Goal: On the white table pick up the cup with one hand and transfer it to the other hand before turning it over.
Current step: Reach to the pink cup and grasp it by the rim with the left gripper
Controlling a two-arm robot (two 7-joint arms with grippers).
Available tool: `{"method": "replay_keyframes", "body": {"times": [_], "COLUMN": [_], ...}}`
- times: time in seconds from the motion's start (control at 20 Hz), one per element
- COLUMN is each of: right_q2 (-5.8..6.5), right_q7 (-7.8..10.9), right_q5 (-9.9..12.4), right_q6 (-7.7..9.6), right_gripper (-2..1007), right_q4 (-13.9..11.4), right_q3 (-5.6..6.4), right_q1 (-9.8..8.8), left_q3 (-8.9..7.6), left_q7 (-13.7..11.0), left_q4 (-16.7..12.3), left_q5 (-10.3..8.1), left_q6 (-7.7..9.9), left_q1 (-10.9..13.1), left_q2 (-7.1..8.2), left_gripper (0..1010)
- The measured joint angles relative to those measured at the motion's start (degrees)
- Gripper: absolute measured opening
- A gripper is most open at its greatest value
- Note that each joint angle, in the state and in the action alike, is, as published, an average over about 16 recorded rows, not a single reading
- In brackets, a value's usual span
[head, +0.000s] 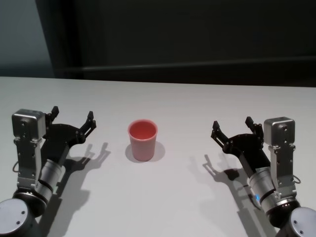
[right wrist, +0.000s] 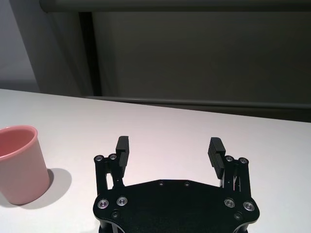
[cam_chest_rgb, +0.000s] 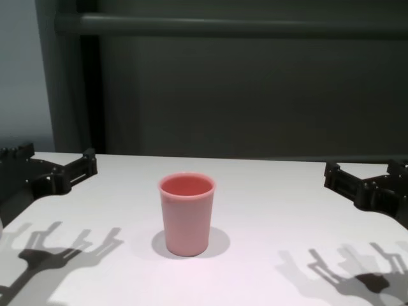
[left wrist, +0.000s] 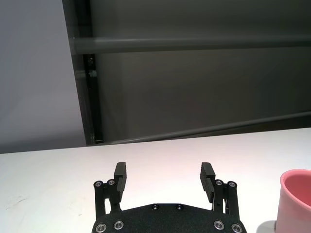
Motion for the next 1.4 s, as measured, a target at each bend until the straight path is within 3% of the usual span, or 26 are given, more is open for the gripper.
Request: {"method": "replay_keyframes", "body": {"times": [1.4], "right_q2": [0.00], "right_q7": [0.00], "right_q5": [0.00], "right_q6": [0.00], "right_gripper": [1002], "right_q4": [0.00], "right_q3": [0.00], "right_q1": [0.00], "left_q3": [-0.02], "left_q7": [-0.09], "left_q4": [-0.02], "left_q5": [0.12], "left_q6": [-0.06], "left_q1": [0.03], "left_q2": [0.05], "left_gripper": [1003]}}
